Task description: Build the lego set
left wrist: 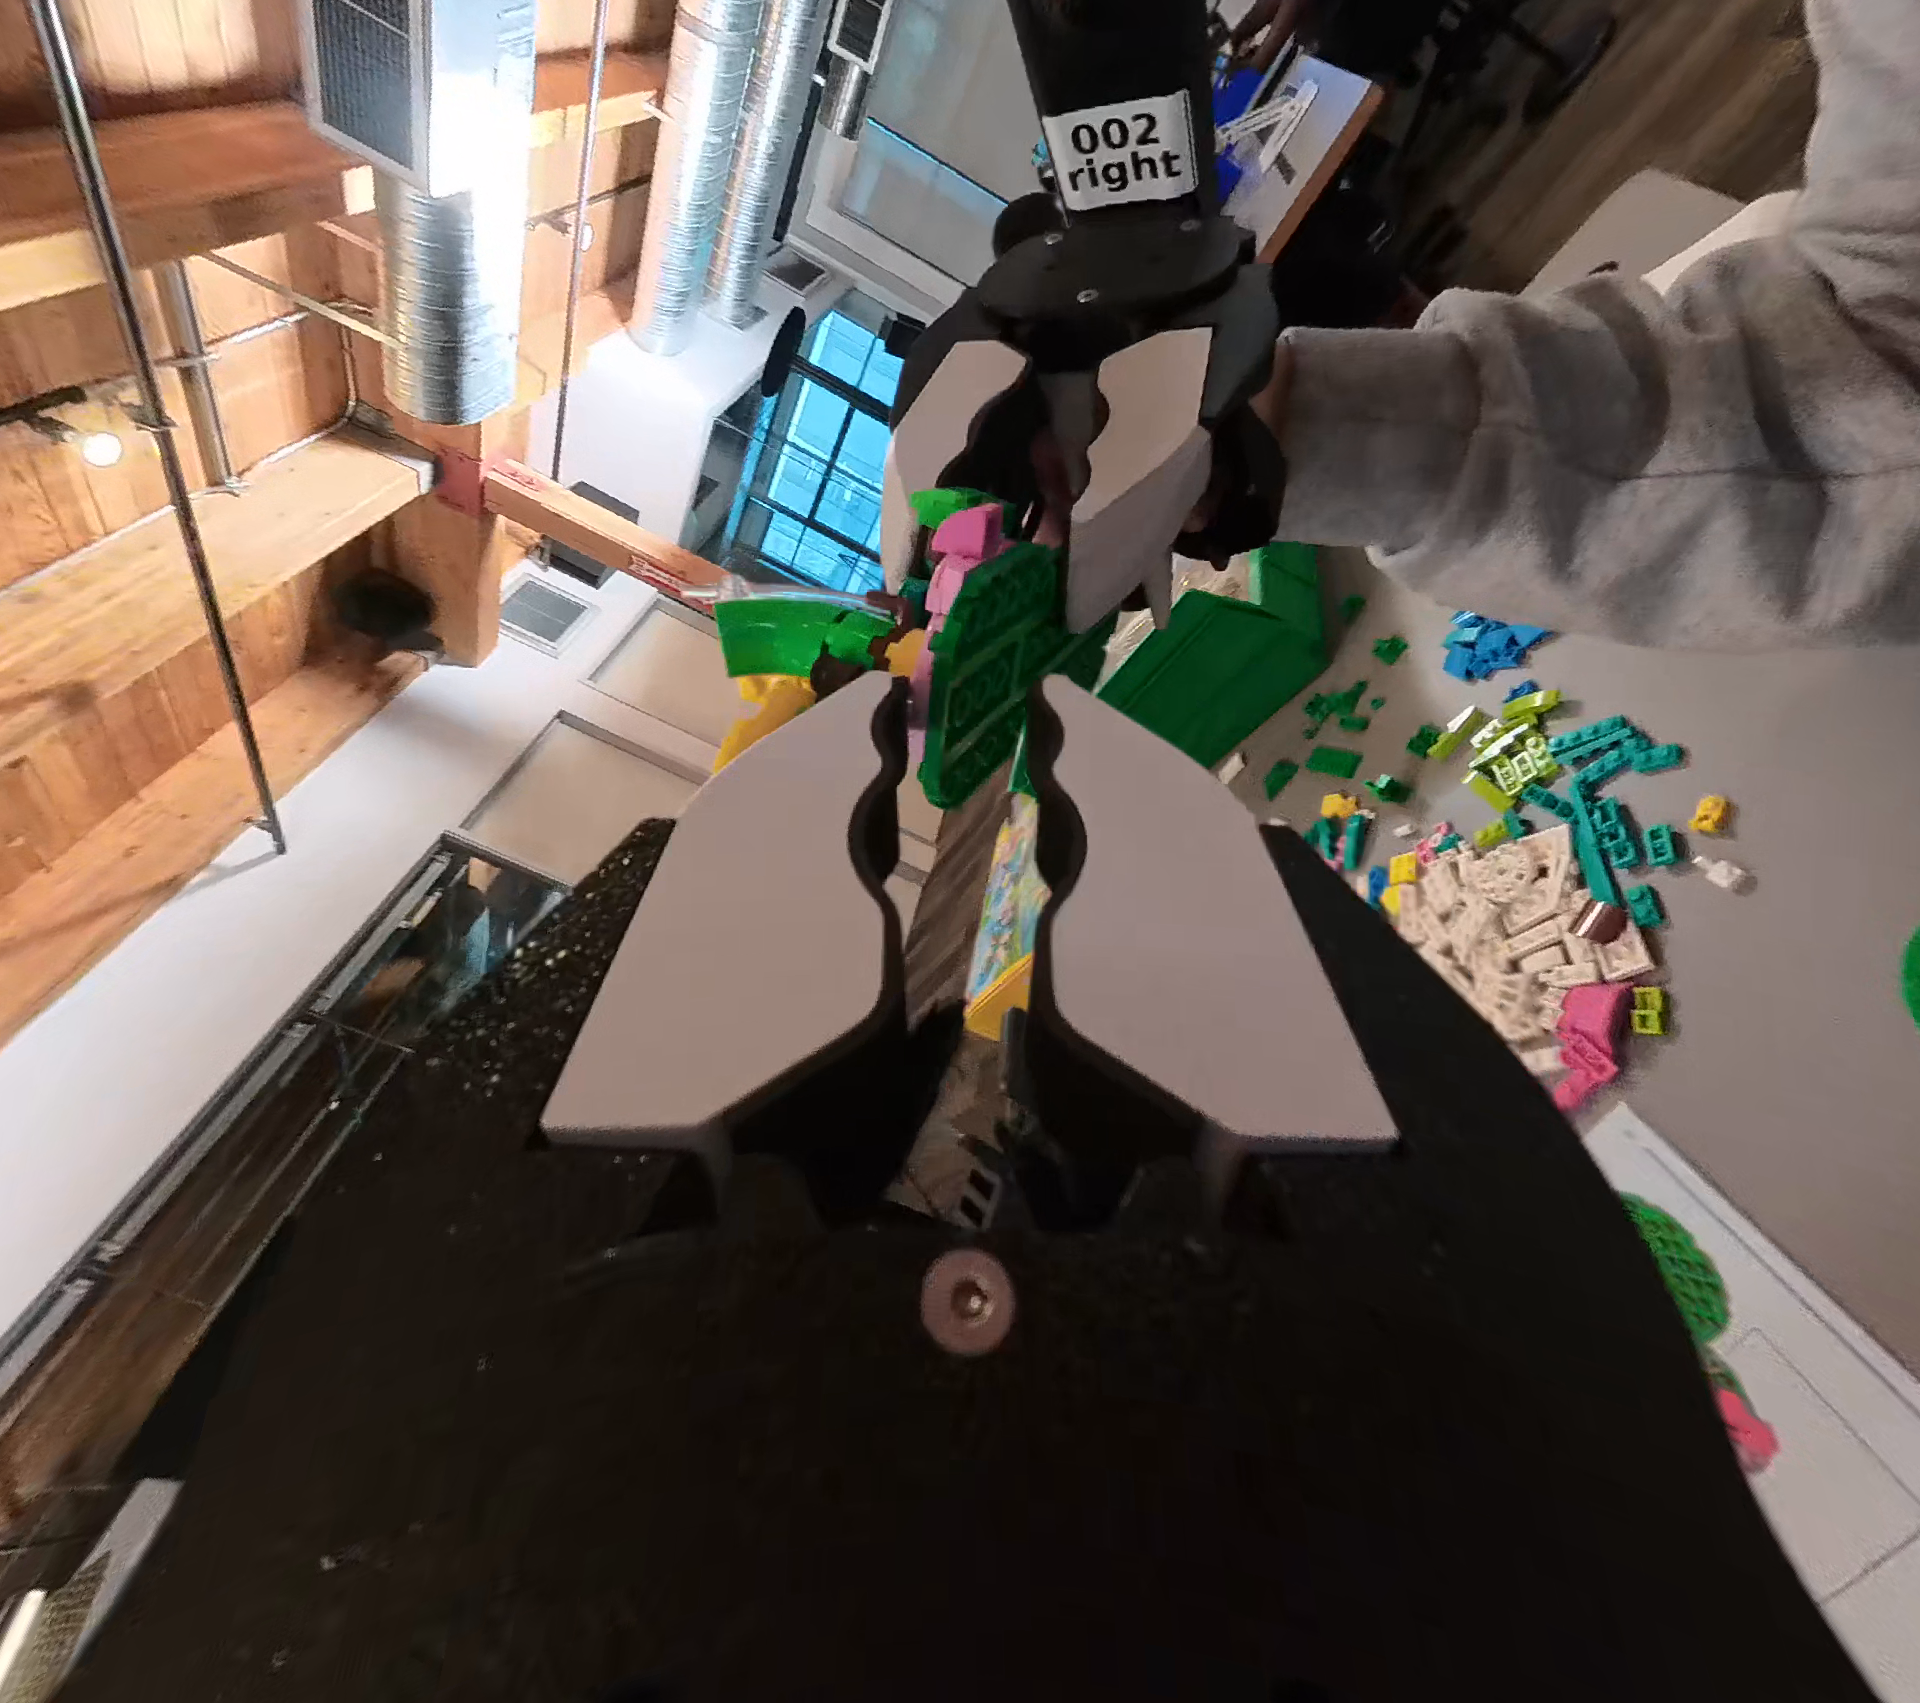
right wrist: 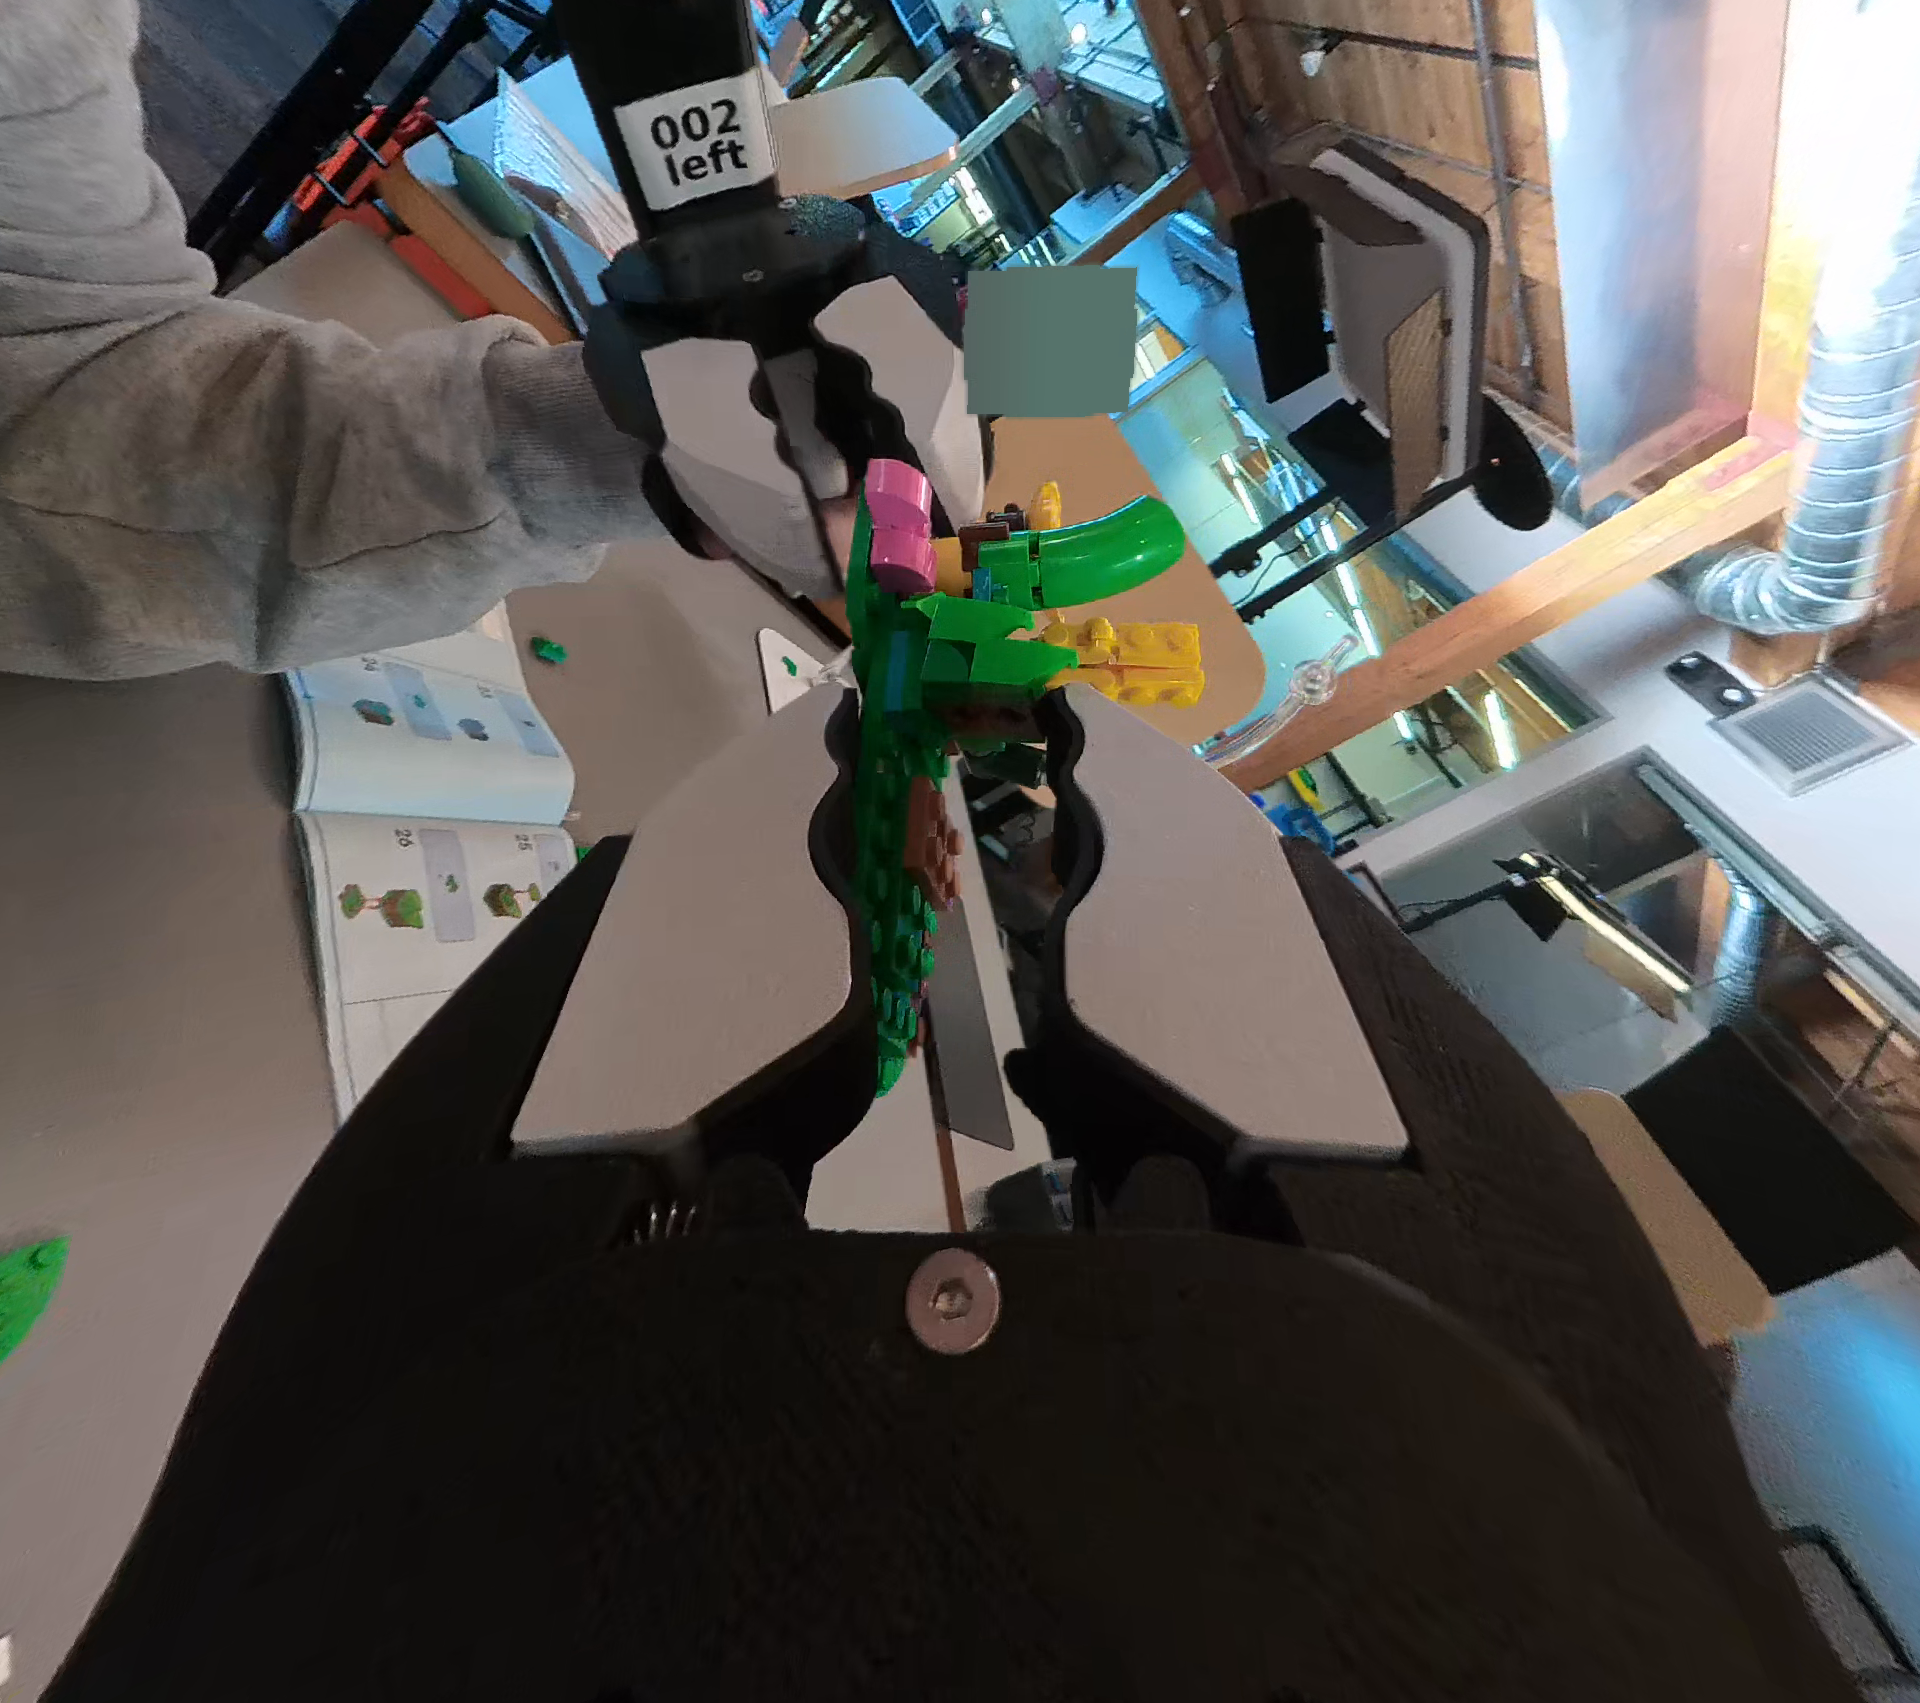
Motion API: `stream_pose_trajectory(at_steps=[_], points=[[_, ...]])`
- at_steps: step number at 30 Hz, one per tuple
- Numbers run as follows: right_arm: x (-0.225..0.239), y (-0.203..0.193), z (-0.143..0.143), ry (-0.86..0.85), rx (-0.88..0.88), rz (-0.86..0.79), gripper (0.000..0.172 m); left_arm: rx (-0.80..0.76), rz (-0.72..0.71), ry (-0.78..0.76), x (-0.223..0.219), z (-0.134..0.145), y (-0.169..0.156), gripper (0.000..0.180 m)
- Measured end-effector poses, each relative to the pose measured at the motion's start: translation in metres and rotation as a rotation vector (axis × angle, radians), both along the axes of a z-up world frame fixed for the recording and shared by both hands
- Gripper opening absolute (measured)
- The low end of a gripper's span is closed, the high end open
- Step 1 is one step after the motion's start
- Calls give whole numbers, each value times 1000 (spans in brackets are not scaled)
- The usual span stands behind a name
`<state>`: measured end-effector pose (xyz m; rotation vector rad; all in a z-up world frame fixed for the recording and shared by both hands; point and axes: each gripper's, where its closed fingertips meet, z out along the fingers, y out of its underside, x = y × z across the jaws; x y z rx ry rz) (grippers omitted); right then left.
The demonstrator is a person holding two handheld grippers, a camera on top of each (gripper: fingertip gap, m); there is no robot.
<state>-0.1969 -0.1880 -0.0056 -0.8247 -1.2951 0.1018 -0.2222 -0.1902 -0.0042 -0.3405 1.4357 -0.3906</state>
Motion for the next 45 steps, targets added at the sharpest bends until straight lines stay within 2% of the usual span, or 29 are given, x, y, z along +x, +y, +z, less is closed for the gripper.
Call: stream_pose_trajectory(at_steps=[2, 9, 18, 27, 45], points=[[-1, 0, -1, 0, -8, 12, 33, 17, 4, -32, -2, 4, 1, 11], [-3, -8, -1, 5, -24, 65, 32, 110, -21, -19, -2, 2, -10, 8], [-9, -23, -2, 5, -68, 166, 35, 48, -103, 29, -5, 0, -21, 7], [-6, -28, 0, 20, -112, 199, 33, 34, -137, 38, -3, -2, -25, 7], [-4, -27, 5, 54, -92, 190, 36, 7, -156, 19, -1, 0, -23, 6]])
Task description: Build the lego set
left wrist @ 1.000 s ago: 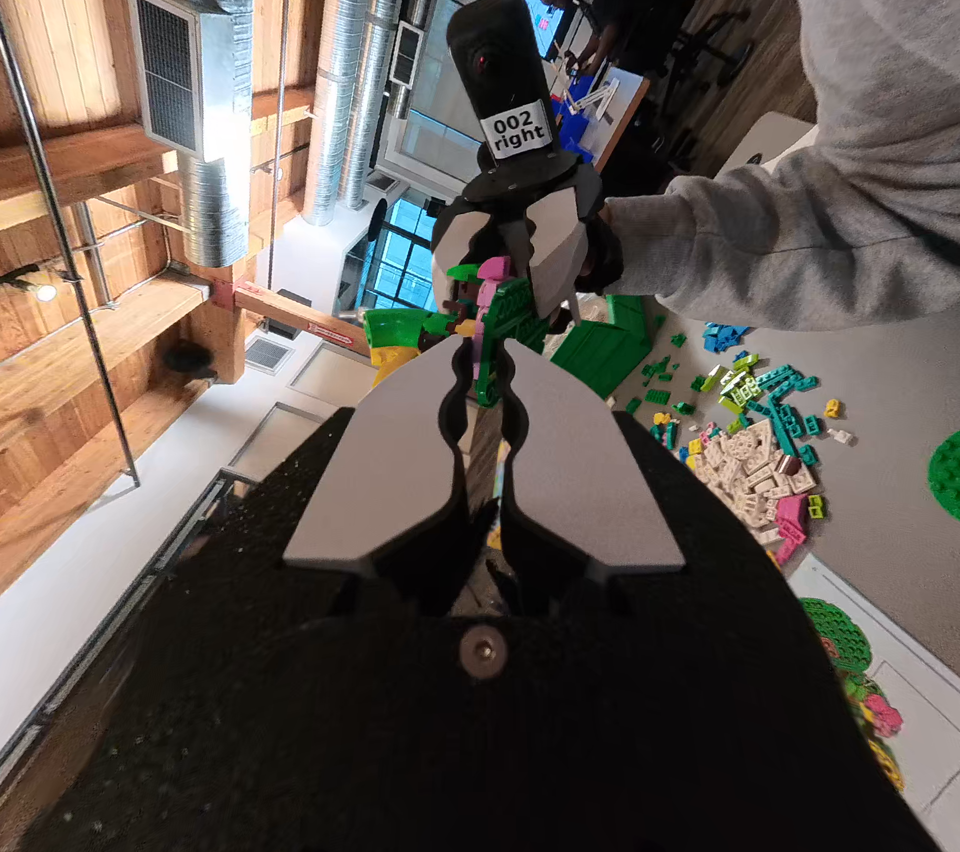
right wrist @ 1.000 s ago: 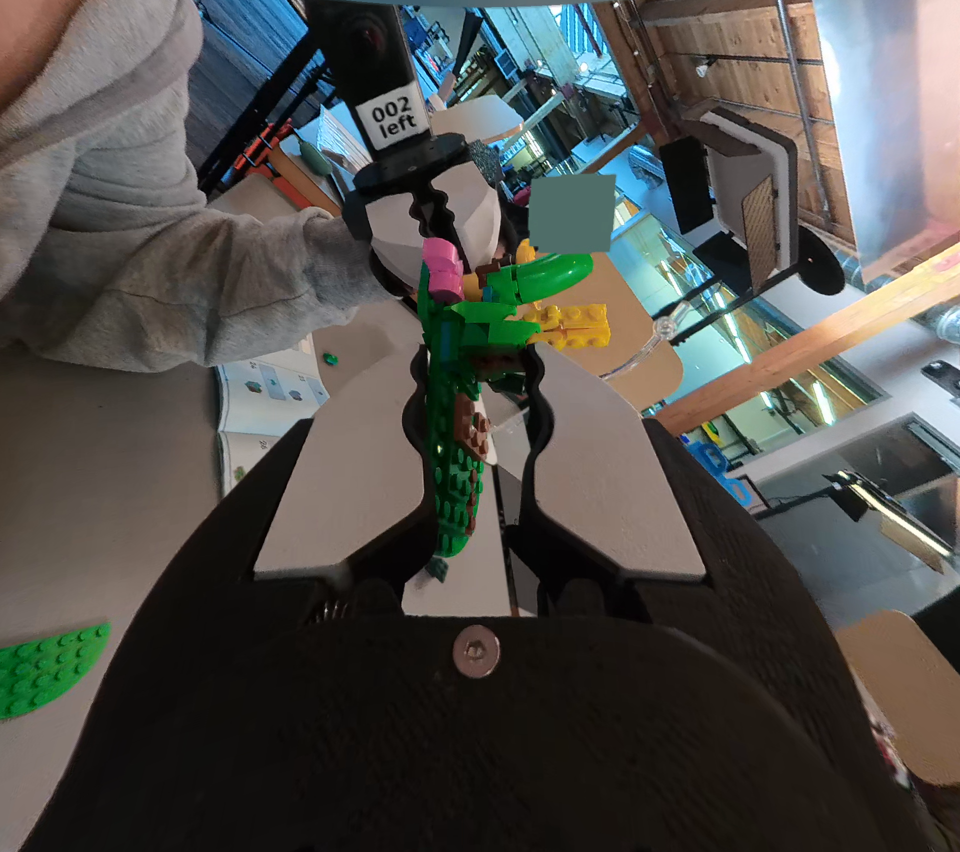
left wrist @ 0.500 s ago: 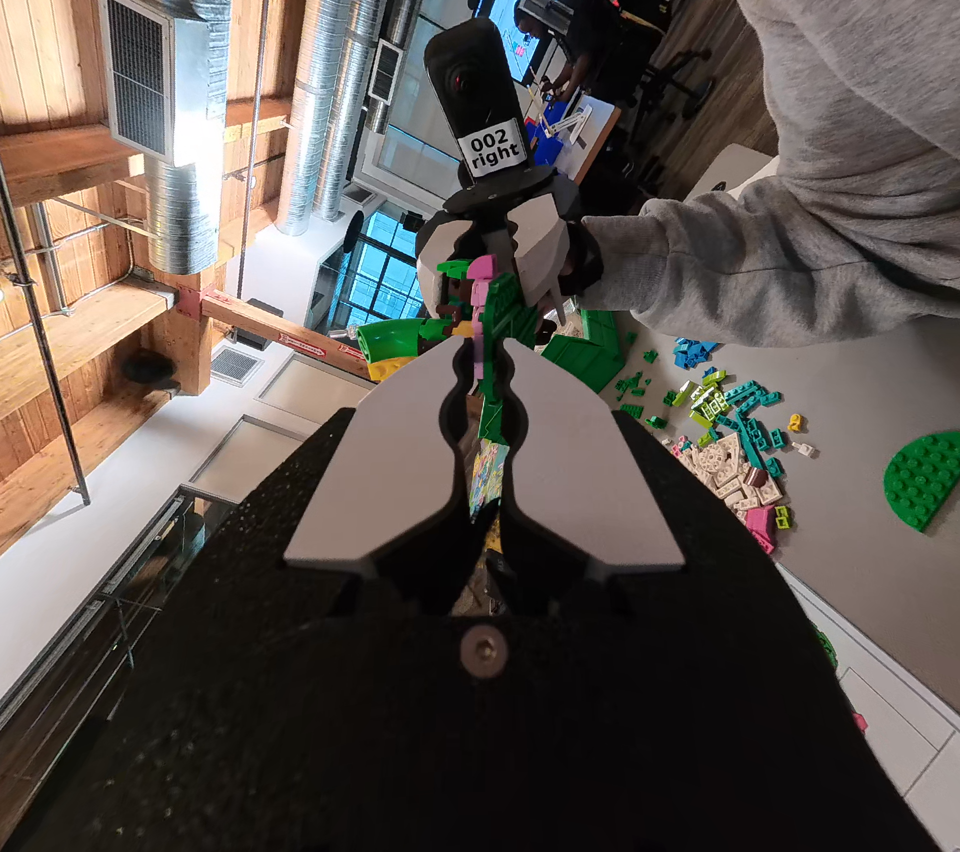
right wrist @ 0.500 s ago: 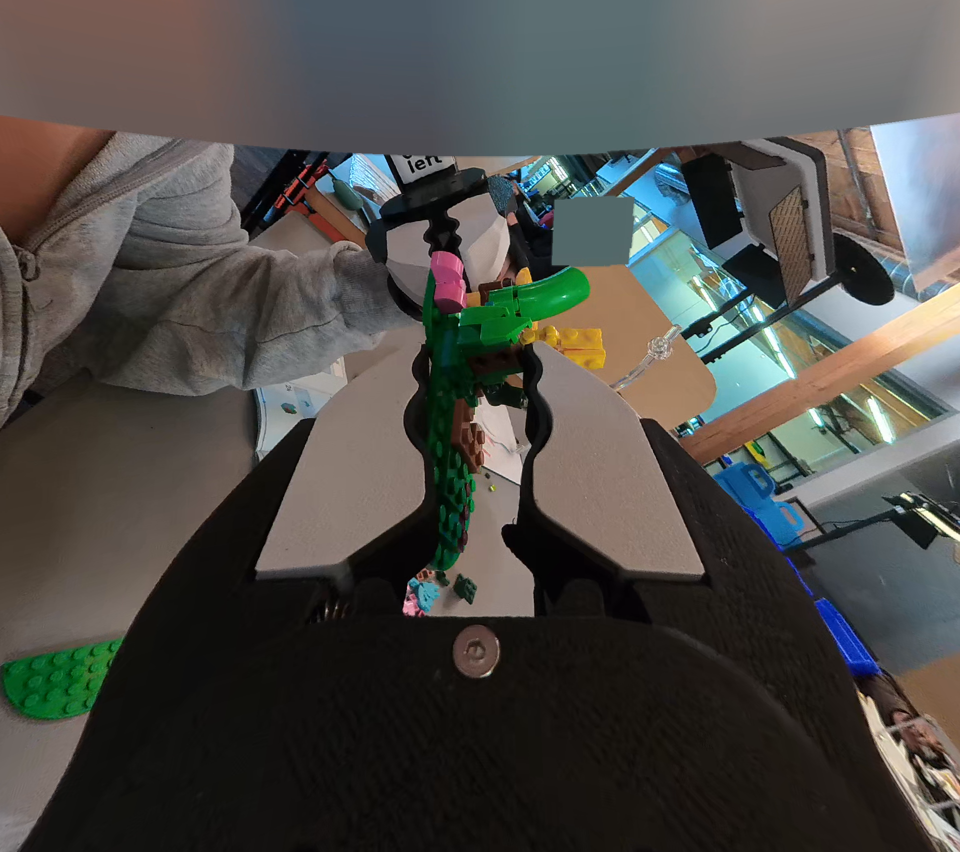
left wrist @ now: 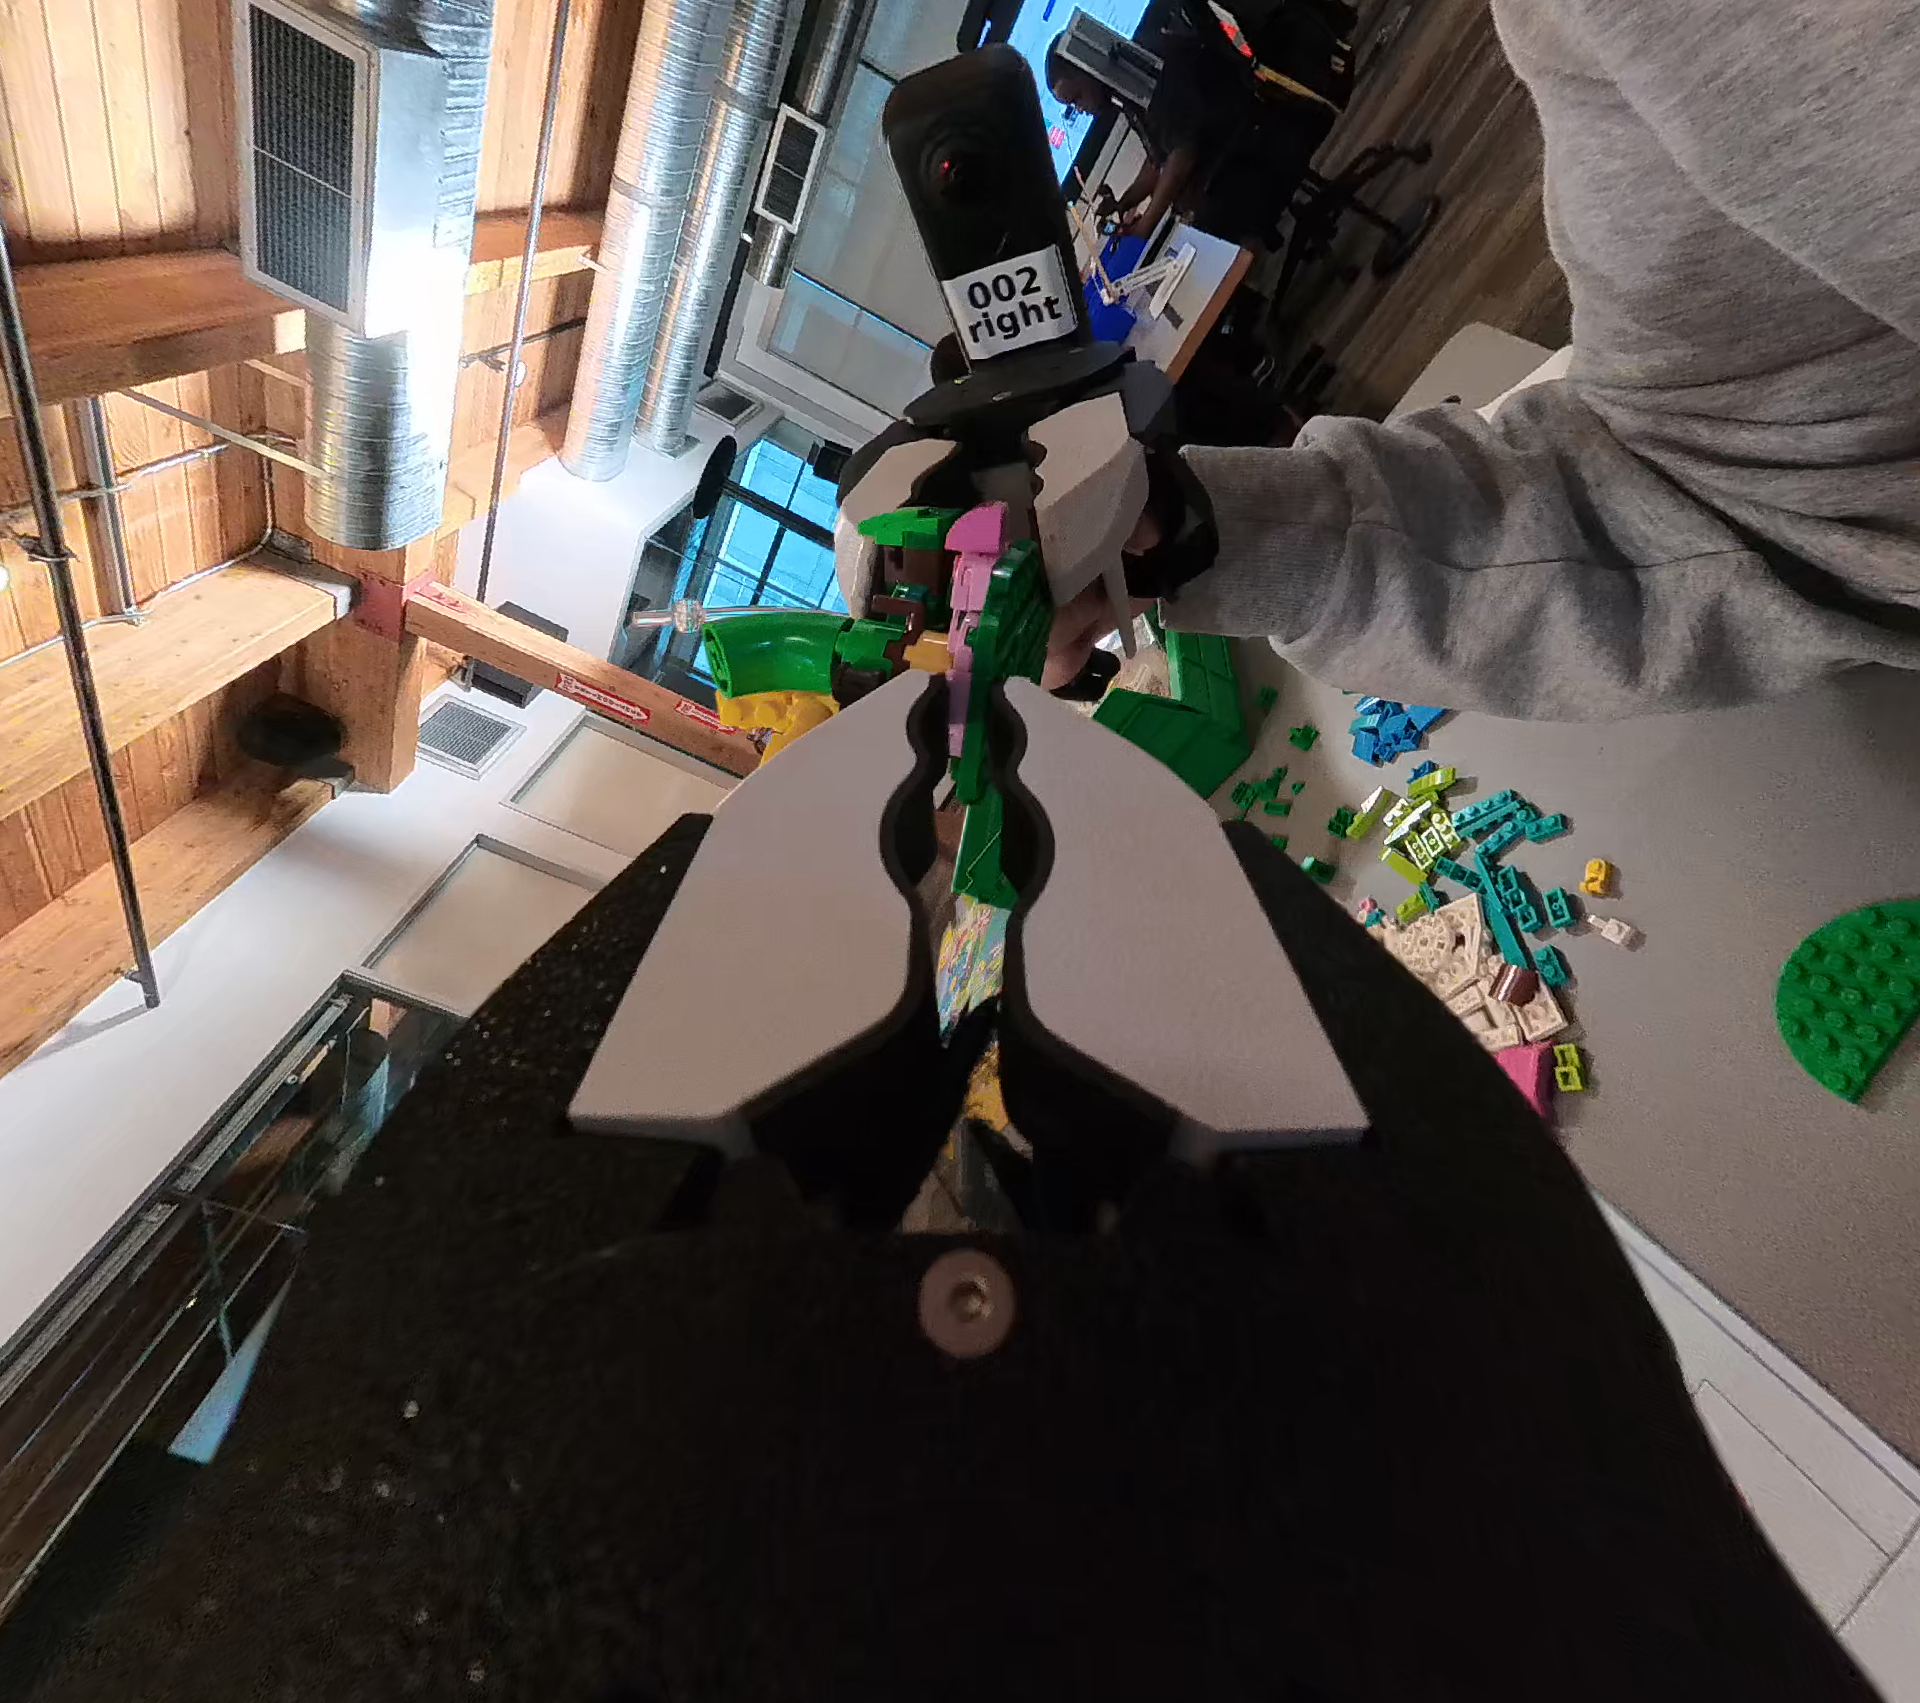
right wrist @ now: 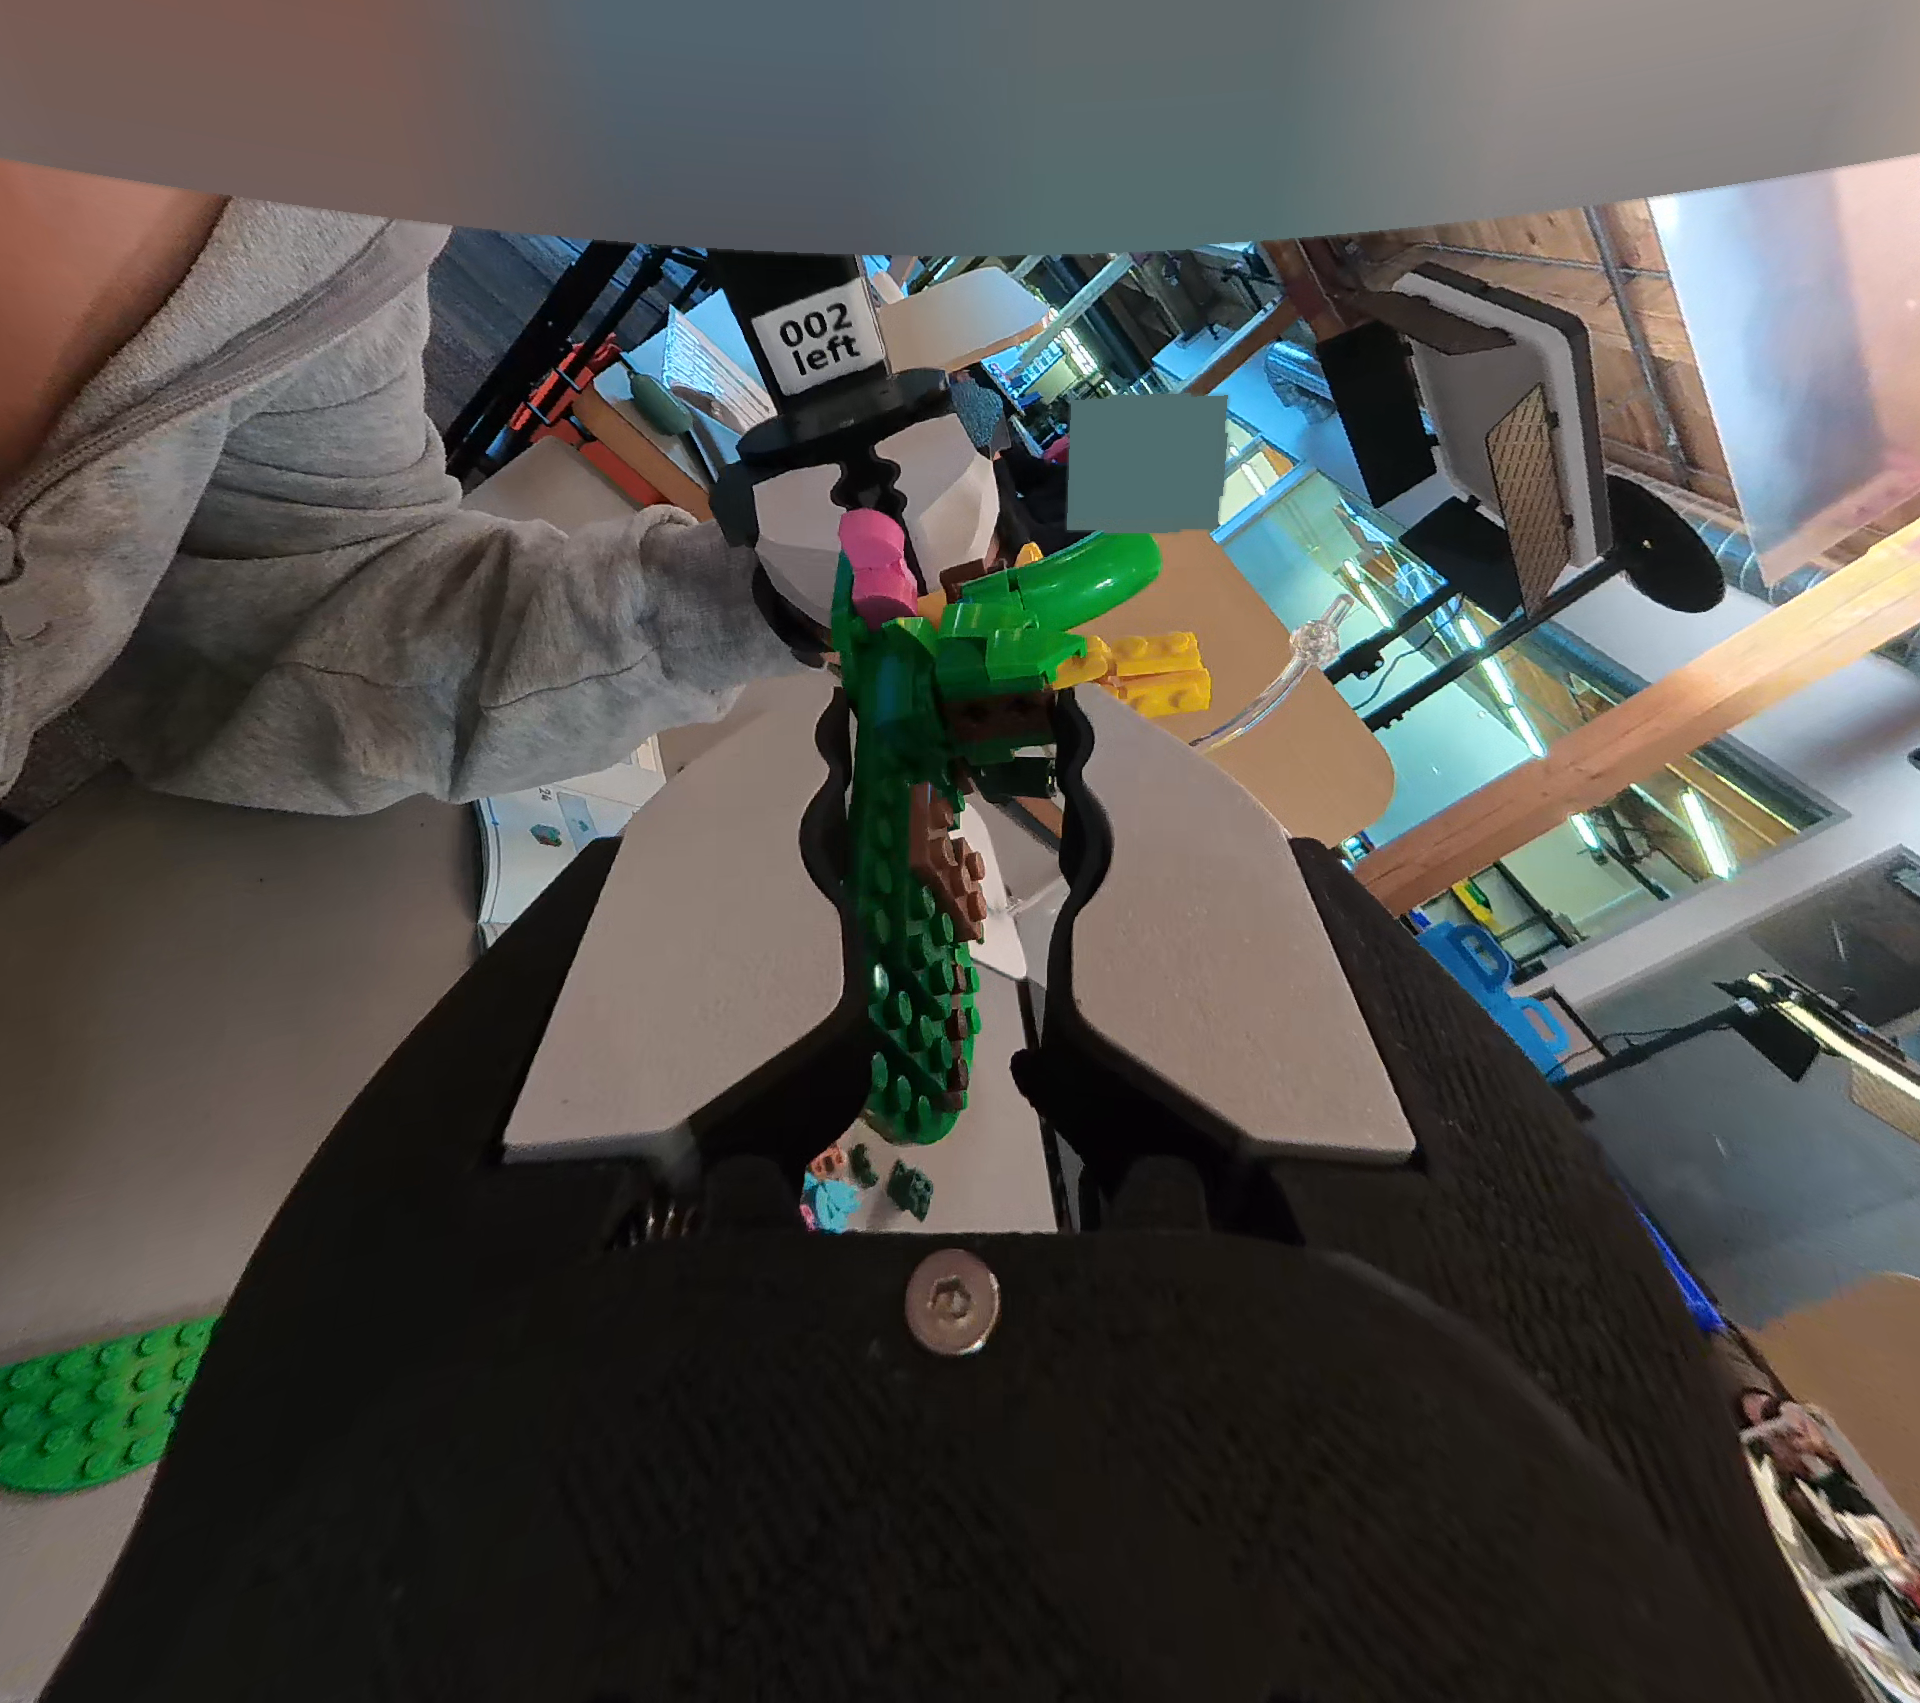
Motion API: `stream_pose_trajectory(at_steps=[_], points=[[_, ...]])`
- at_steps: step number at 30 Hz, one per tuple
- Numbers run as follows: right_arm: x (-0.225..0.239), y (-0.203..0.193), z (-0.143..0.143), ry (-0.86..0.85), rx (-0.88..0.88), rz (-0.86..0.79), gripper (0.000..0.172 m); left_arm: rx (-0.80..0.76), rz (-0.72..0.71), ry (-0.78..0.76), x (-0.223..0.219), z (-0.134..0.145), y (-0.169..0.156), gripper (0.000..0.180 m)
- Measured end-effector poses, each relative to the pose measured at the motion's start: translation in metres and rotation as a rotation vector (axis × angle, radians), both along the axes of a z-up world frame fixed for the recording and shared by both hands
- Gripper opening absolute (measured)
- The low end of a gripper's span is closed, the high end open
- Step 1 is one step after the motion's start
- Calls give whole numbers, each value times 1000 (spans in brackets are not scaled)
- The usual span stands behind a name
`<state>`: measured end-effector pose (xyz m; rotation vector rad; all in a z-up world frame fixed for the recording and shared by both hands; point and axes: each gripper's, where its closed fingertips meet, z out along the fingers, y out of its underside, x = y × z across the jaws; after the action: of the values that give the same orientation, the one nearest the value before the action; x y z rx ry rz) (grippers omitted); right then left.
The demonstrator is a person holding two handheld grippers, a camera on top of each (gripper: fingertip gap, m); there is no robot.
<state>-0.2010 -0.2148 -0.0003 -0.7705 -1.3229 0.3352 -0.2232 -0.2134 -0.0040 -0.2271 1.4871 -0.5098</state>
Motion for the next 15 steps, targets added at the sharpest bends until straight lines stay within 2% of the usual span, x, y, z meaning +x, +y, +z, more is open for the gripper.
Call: stream_pose_trajectory(at_steps=[15], points=[[-1, 0, -7, -32, -97, 24, 33, -10, 7, 52, -1, -4, -2, 6]])
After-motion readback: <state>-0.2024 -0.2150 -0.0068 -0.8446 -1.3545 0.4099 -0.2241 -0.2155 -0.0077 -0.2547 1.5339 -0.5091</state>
